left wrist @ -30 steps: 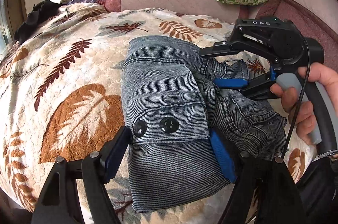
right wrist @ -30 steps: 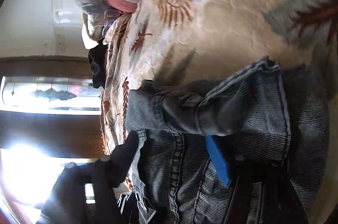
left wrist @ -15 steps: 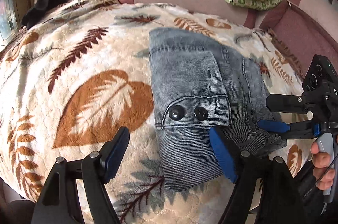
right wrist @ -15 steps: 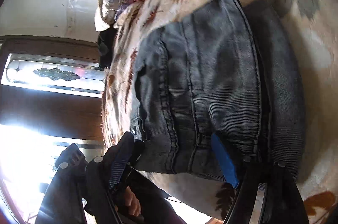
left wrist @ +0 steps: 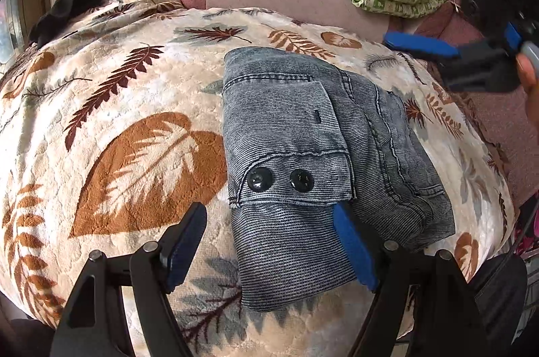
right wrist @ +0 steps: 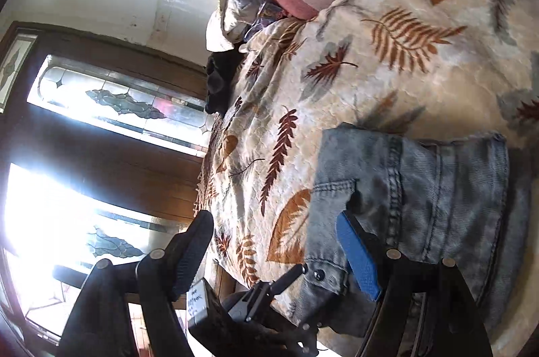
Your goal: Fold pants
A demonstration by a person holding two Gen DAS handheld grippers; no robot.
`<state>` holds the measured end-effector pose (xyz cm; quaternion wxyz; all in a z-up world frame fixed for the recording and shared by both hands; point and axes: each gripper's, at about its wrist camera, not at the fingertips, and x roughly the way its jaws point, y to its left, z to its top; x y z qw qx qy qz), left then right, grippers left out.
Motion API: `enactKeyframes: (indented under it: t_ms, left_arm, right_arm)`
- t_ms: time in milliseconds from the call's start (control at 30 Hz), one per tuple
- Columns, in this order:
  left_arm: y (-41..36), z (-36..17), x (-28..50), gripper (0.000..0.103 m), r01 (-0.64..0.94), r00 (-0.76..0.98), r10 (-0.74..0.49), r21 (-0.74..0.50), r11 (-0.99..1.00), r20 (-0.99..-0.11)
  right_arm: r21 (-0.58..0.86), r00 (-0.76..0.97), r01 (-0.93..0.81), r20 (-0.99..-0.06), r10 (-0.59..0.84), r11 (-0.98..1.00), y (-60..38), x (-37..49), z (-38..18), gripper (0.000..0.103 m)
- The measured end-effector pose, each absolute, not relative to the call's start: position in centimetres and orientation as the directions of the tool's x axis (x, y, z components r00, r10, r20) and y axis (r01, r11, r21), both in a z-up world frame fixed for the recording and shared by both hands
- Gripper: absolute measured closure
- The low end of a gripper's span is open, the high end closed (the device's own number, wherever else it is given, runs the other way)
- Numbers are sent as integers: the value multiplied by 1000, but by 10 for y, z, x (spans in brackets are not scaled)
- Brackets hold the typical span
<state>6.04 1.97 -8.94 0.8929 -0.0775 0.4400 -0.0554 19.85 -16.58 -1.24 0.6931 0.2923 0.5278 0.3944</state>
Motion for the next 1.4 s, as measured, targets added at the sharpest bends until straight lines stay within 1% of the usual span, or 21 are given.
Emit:
enactKeyframes:
  t_ms: [67, 167, 200, 233, 267, 333, 400, 467, 533, 600, 667, 700, 767, 800, 867, 967, 1167, 1233, 1300, 1367, 1400]
  left_arm:
    - [20, -90, 60, 23, 38, 610, -166, -181, 983, -775]
    - [24, -95, 60, 22, 33, 605, -194, -219, 975, -772]
    - [25, -96, 61, 22, 35, 603, -202, -228, 973, -771]
    - [26, -97, 62, 22, 34, 600, -206, -232, 972, -773]
    - [28, -98, 62, 22, 32, 601, -211, -240, 970, -771]
    - [34, -97, 61, 22, 27, 599, -253, -297, 955, -760]
    - [41, -90, 56, 22, 12, 624, -275, -343, 939, -732]
    - [48, -75, 46, 22, -9, 698, -245, -350, 937, -673]
    - [53, -65, 43, 22, -12, 738, -230, -352, 936, -635]
    - [52, -70, 48, 22, -13, 709, -235, -346, 938, -664]
    - [45, -90, 59, 22, -19, 619, -248, -330, 944, -745]
    - [42, -99, 61, 22, -8, 583, -270, -338, 941, -766]
    - [43, -101, 61, 22, -13, 594, -282, -359, 933, -754]
    - [43, -100, 61, 22, -4, 596, -276, -346, 938, -754]
    - [42, -101, 61, 21, 0, 593, -270, -335, 942, -758]
    - [43, -101, 61, 21, -4, 588, -280, -349, 937, -759]
    - [44, -101, 61, 21, -11, 585, -281, -354, 935, -761]
    - [45, -102, 65, 21, -15, 585, -279, -354, 935, -762]
    - [44, -102, 65, 21, -16, 583, -280, -355, 935, -763]
    - [43, -101, 64, 21, -20, 589, -276, -355, 935, -759]
    - [43, -100, 62, 21, -22, 597, -274, -357, 934, -754]
  right_arm:
    - [831, 76, -233, -503, 861, 506, -141, 218, -21, 25]
    - [793, 12, -226, -578, 816, 565, -116, 246, -62, 25]
    - [751, 16, -175, -644, 765, 636, -119, 252, -86, 27]
    - [742, 7, -90, -666, 746, 664, -125, 256, -113, 33]
    - [763, 15, -46, -645, 764, 645, -131, 258, -126, 42]
    - [784, 36, -59, -617, 786, 618, -136, 255, -118, 40]
    - [752, 28, -121, -650, 760, 648, -130, 253, -99, 36]
    - [719, 51, -186, -673, 738, 669, -124, 252, -75, 32]
    - [732, 53, -223, -651, 757, 644, -115, 256, -55, 32]
    - [737, 36, -256, -640, 768, 626, -99, 262, -44, 29]
    - [714, 14, -294, -661, 750, 635, -77, 267, -46, 28]
    - [716, -8, -285, -666, 746, 637, -70, 271, -55, 28]
    - [702, -40, -255, -695, 718, 665, -63, 279, -83, 28]
    - [680, -39, -233, -720, 692, 695, -64, 282, -100, 30]
    - [696, -18, -188, -708, 706, 693, -71, 283, -116, 33]
    - [690, 5, -220, -706, 708, 690, -70, 277, -96, 33]
    - [764, 62, -217, -610, 790, 607, -117, 231, -63, 31]
    - [768, 75, -185, -611, 788, 613, -136, 212, -74, 27]
    - [744, 56, -122, -655, 753, 657, -148, 202, -104, 27]
    - [796, 78, -65, -597, 799, 601, -163, 200, -117, 29]
    - [803, 92, -54, -588, 803, 594, -166, 199, -111, 27]
